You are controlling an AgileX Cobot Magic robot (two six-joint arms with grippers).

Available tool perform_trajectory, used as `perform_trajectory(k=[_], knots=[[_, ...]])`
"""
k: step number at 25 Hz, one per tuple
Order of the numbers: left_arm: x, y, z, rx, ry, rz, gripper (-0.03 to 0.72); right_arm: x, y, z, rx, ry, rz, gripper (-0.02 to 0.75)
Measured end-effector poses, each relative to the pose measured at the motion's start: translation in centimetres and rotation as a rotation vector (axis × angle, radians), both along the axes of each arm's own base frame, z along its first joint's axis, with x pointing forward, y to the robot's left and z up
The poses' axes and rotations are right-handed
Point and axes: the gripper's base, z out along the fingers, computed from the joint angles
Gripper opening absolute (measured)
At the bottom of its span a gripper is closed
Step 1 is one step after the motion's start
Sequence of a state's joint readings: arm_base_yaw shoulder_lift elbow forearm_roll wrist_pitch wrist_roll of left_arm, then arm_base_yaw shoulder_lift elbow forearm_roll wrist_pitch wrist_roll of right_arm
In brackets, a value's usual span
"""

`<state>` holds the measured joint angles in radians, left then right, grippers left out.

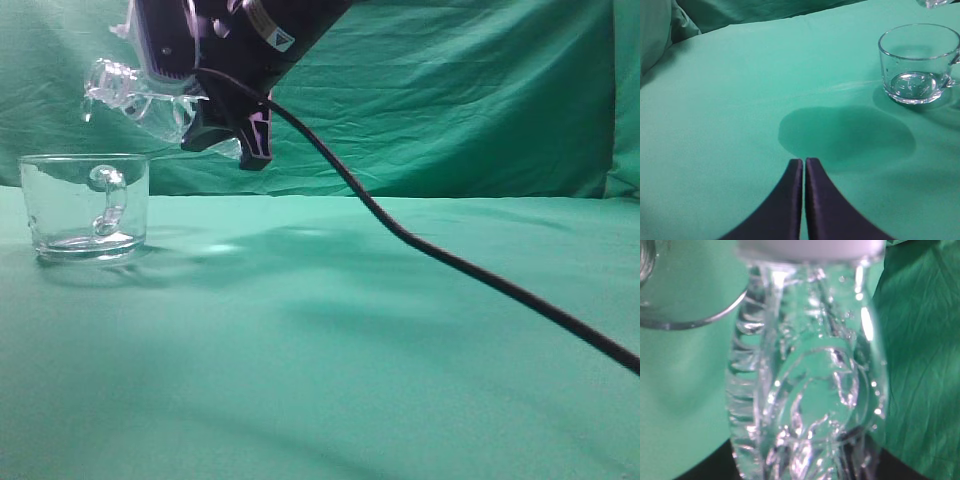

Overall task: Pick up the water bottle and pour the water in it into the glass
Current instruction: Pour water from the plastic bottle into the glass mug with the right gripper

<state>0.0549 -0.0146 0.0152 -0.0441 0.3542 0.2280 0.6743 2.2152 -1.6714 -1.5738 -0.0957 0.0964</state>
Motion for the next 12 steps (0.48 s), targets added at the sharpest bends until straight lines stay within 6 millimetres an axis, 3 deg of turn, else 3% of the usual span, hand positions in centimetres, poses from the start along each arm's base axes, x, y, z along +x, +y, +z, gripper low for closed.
perform_trajectory(k=[12], knots=[[0.00, 0.00, 0.00, 0.000, 0.000, 0.000, 0.000, 0.04, 0.03, 0.11, -0.010, -0.013, 0.008, 0.290]])
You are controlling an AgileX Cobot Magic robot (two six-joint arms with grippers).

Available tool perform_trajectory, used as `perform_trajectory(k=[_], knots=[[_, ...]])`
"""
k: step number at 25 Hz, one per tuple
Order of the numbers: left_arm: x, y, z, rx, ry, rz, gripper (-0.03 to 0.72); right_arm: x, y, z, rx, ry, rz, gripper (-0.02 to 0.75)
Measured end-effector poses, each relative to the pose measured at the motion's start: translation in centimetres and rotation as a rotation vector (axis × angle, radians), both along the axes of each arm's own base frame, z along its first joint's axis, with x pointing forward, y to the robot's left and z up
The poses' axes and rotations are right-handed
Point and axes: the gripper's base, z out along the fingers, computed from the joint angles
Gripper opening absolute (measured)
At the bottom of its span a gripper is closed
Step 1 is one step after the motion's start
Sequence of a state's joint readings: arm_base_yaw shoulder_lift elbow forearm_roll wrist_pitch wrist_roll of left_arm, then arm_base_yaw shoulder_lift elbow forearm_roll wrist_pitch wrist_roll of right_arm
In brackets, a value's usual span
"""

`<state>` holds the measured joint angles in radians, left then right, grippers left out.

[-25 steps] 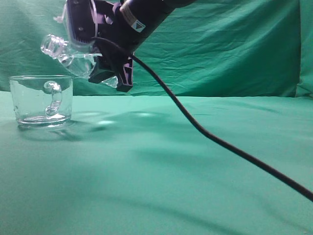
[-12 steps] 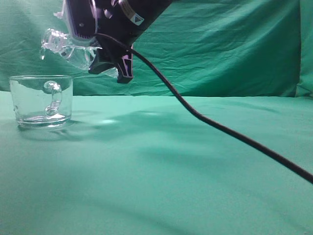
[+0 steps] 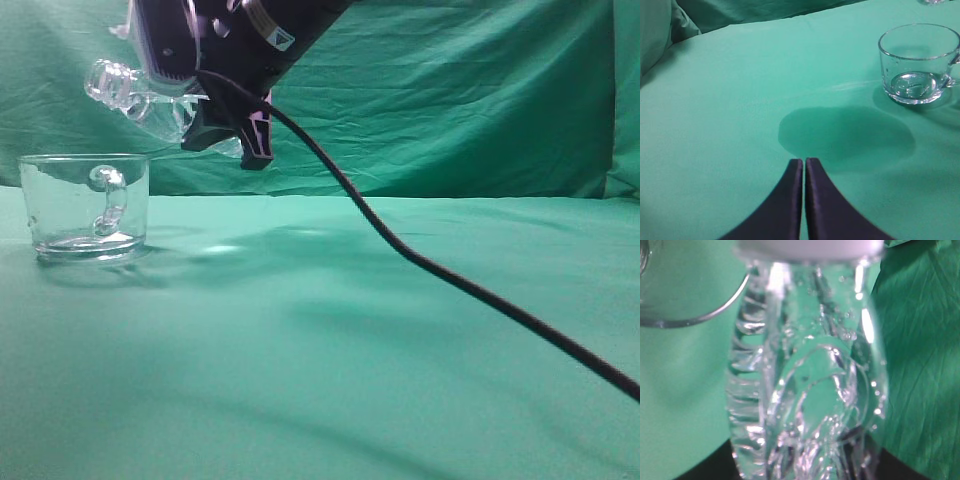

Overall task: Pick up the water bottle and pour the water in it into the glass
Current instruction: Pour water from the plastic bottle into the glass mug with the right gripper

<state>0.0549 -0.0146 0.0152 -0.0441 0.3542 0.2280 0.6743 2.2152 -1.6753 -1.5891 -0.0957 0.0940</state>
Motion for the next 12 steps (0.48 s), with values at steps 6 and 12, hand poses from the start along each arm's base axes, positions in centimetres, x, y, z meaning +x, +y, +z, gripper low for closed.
perform_trajectory(k=[6, 12], knots=[[0.00, 0.00, 0.00, 0.000, 0.000, 0.000, 0.000, 0.02, -0.03, -0.03, -0.033, -0.027, 0.006, 0.290], [0.00, 0.00, 0.00, 0.000, 0.000, 0.000, 0.000, -0.04, 0.05, -0.08, -0.056, -0.046, 0.010, 0.290]])
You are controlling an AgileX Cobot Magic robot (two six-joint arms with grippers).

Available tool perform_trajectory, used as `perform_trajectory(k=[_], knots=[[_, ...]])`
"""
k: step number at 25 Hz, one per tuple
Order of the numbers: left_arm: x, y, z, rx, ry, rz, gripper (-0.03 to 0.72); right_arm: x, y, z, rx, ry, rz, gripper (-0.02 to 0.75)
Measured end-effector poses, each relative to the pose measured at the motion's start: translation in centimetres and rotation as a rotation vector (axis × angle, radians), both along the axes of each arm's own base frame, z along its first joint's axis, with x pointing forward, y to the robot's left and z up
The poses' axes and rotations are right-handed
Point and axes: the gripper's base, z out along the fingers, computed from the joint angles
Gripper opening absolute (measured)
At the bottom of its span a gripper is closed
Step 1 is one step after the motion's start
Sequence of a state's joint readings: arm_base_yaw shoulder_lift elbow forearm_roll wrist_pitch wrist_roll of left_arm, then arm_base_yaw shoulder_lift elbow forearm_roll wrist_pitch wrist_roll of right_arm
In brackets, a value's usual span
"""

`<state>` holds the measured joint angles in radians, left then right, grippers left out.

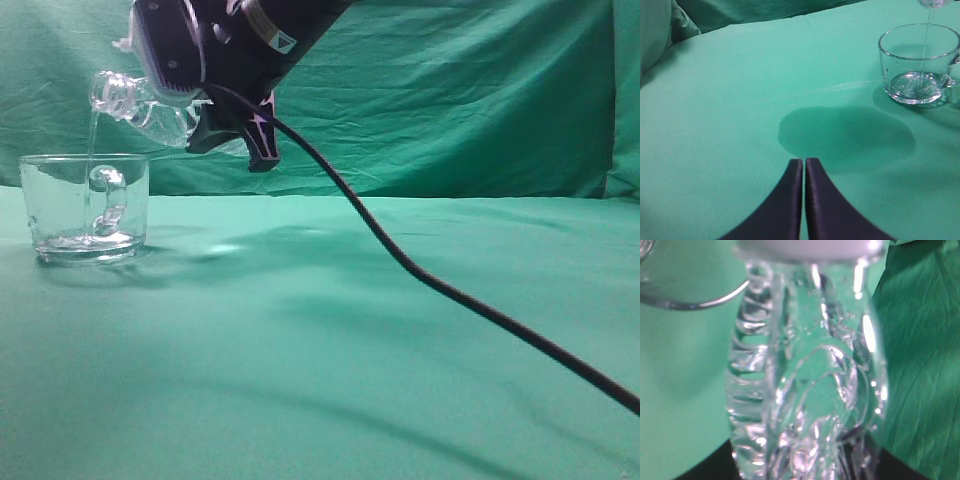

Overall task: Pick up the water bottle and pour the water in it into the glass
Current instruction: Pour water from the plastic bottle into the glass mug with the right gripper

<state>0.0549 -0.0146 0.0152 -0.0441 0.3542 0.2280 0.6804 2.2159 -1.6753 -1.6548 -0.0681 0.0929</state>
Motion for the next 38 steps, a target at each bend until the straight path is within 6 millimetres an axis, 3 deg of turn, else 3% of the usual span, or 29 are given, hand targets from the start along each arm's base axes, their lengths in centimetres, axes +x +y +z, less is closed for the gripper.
perform_trajectory(k=[7, 38], knots=[[0.0, 0.0, 0.0, 0.000, 0.000, 0.000, 0.000, 0.1, 0.2, -1.7, -0.031, 0.017, 0.007, 0.290], [0.0, 0.0, 0.0, 0.000, 0.000, 0.000, 0.000, 0.4, 0.0, -1.9, -0.073, -0.021, -0.008, 0.290]])
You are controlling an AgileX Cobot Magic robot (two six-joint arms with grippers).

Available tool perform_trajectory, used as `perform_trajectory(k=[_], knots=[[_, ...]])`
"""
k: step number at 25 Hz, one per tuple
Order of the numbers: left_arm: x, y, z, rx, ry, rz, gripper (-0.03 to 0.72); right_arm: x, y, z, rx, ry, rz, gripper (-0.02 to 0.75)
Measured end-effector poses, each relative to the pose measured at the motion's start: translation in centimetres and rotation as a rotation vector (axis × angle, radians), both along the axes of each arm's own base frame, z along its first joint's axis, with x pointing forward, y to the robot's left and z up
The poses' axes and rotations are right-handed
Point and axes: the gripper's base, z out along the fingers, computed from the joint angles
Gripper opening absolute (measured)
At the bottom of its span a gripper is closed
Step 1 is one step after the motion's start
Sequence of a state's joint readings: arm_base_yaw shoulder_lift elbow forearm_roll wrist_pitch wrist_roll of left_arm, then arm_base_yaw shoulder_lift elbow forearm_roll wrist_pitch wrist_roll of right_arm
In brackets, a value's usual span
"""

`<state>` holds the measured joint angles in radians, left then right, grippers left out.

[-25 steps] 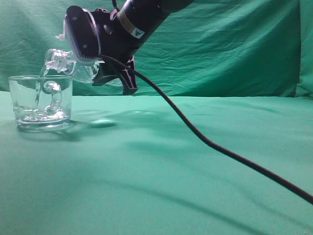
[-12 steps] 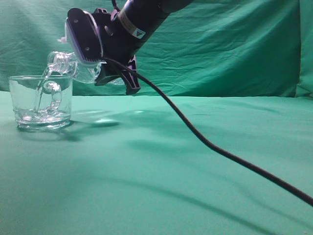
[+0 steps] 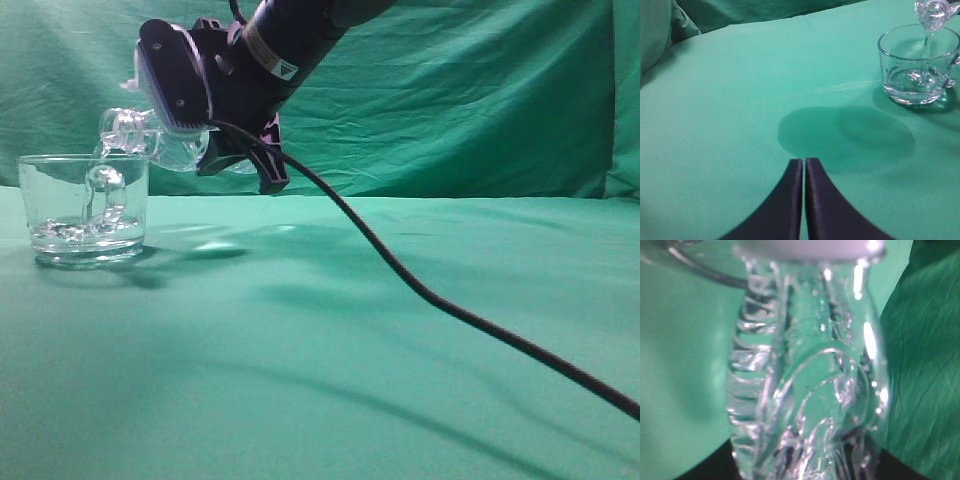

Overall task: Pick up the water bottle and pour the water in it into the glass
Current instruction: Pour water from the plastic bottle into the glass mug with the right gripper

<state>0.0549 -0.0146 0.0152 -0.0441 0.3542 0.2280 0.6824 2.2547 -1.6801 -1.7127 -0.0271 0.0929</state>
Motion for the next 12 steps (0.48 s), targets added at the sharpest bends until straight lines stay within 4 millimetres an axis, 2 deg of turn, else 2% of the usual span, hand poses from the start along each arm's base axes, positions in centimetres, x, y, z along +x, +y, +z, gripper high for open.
perform_trajectory(k=[12], knots=[[0.00, 0.00, 0.00, 0.000, 0.000, 0.000, 0.000, -0.07, 0.09, 0.00, 0.021, 0.018, -0.013, 0.290]])
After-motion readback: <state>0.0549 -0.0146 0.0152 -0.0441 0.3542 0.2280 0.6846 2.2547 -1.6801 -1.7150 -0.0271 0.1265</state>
